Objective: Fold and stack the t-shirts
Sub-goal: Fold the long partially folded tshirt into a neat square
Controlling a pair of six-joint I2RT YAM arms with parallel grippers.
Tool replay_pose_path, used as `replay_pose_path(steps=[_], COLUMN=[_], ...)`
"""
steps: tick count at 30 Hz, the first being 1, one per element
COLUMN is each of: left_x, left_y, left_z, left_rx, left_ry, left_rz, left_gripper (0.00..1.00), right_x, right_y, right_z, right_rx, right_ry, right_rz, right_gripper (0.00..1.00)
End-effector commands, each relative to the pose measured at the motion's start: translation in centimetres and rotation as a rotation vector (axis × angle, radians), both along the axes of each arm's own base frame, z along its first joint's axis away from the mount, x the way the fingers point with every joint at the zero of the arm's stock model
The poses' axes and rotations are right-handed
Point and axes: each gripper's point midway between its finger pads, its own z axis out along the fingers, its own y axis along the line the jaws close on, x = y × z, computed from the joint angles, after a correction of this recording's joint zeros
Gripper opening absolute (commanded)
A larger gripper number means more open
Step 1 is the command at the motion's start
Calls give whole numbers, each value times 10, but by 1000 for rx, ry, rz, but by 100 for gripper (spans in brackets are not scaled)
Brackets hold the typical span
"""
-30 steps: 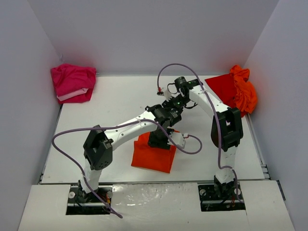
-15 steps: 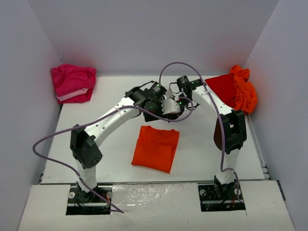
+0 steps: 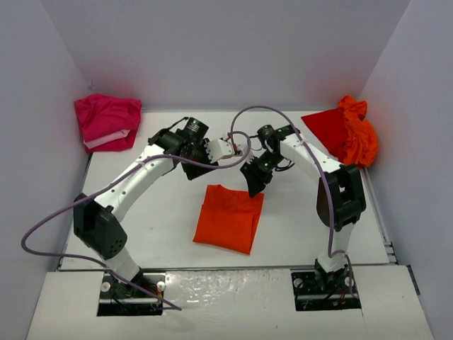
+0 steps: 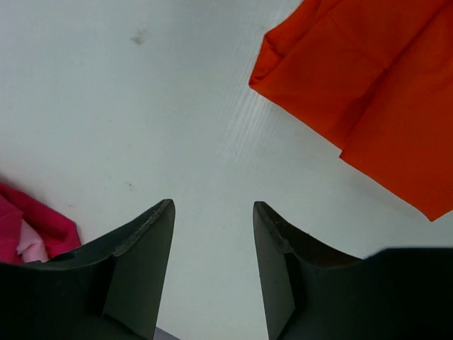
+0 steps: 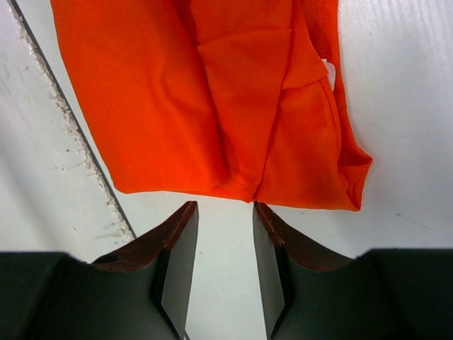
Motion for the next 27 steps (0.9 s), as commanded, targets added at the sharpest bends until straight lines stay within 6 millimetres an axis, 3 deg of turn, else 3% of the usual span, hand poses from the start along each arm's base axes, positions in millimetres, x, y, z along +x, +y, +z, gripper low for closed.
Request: replay_pose_path(steps=[1,12,18,27], left_x=[5,24,18,7], left_y=[-8,20,20,19], left_z=[12,-11,-22,-35], left_rx=[-121,-218,-218,-207], left_ry=[-3,104,145,209], left_rz=[14,131,114,86], left_gripper=[44,36,34,33], right_x=[-14,-52,-70,-81], right_y=[8,9,7,10], right_z=[-4,-39,-52,-61], right_rx=[34,-61,-101,-156], right_ry=[59,164,210,218], right_rz=[43,126,161,199], right_gripper=[35,35,35,36])
